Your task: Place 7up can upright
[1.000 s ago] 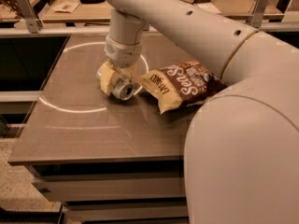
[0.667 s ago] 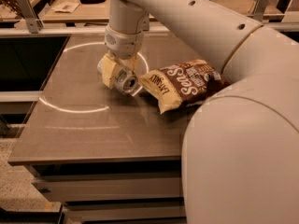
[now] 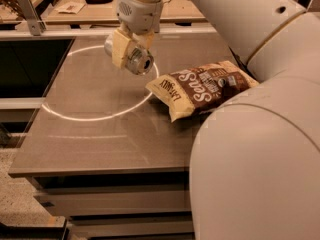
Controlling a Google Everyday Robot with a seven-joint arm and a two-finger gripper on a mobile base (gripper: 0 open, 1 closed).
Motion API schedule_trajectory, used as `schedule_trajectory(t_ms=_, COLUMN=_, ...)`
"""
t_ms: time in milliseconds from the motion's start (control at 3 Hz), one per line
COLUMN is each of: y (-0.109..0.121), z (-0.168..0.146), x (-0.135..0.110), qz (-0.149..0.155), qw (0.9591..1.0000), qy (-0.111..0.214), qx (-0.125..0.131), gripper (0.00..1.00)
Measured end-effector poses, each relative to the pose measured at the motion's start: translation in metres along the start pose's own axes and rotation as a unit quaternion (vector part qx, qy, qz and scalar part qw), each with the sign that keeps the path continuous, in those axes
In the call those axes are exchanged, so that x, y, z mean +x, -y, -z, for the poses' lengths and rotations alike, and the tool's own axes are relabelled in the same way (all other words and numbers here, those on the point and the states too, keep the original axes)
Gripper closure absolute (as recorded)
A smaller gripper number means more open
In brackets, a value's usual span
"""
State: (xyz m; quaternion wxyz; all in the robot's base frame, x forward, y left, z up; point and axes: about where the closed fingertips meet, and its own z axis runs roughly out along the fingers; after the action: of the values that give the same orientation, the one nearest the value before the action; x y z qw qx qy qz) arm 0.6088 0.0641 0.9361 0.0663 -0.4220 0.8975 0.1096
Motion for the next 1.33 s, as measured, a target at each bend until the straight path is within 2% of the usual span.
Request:
schedule_trajectory(t_ms=333, y=0.002, z=0.006, x=-0.005, qz=-0.025, qw=0.9982, qy=0.026, qx=-0.048, gripper=1.0)
schedule_trajectory(t_ms=667, y=0.019, z=0.02, x=0.022, qz=-0.124, qw=0.9795, qy=0.062, qx=-0.146, gripper=1.0)
schedule_trajectory(t_ms=1000, y=0.013, z=0.042, x=0.038, qz=-0.183, qw=0.9492, qy=0.085, qx=-0.241, gripper=1.0)
schedule_trajectory(t_ms=1333, y=-0.003, z=0.071, x=0.043, qz=-0.206, qw=0.9158, qy=0.101, qx=-0.329, gripper=1.0)
